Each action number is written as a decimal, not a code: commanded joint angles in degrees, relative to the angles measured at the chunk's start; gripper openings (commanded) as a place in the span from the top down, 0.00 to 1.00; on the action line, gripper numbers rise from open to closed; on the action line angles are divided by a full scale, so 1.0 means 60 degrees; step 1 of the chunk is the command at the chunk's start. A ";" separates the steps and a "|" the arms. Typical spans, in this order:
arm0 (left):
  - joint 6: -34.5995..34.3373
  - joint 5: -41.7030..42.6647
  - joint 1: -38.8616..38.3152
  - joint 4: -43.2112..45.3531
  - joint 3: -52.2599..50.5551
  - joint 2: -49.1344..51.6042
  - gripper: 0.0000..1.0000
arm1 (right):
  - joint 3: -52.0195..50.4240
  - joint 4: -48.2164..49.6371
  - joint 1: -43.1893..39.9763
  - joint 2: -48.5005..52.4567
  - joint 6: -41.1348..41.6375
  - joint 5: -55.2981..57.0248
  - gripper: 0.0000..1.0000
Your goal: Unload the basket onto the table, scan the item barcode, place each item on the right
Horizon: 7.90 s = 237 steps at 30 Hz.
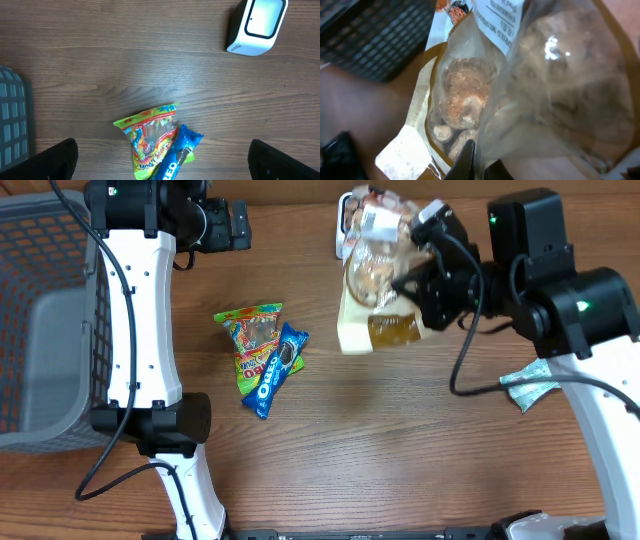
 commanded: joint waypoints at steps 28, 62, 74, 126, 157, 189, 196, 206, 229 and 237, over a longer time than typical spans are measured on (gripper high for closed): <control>-0.0025 -0.0033 0.0036 0.0029 0.0055 0.0095 0.00 | -0.0153 1.1366 0.1657 0.7162 -0.9792 1.3588 0.96; -0.0025 -0.0033 0.0036 0.0029 0.0051 0.0091 0.00 | -0.0153 1.2586 0.1410 0.8200 -0.9490 1.3162 0.96; -0.0025 -0.0033 0.0036 0.0029 0.0051 0.0095 0.00 | -0.0153 1.1868 0.1413 0.8200 -0.8994 1.3216 0.96; -0.0025 -0.0033 0.0036 0.0029 0.0051 0.0095 0.00 | -0.1129 -0.1137 -0.6237 0.3410 0.5005 0.1705 0.96; -0.0029 -0.0033 0.0036 0.0029 0.0051 0.0095 0.00 | -0.0743 0.0798 -0.0368 0.4018 0.6670 0.1246 0.51; -0.0029 -0.0033 0.0036 0.0029 0.0051 0.0095 0.00 | -0.0969 0.3832 0.4932 0.6692 0.9442 0.2856 0.78; -0.0025 -0.0033 0.0036 0.0029 0.0051 0.0095 0.00 | -0.0965 0.2932 0.4444 0.6597 0.9140 0.2652 0.89; -0.0029 -0.0033 0.0036 0.0029 0.0051 0.0095 0.00 | -0.0969 0.1013 0.2419 0.6335 0.7144 -0.0557 0.96; -0.0029 -0.0033 0.0036 0.0029 0.0051 0.0091 0.00 | 0.0007 -0.1290 0.0539 0.6331 0.4750 -0.0441 0.57; -0.0025 -0.0033 0.0036 0.0029 0.0051 0.0095 0.00 | -0.0229 0.0342 0.2091 0.6339 0.9103 0.2634 0.48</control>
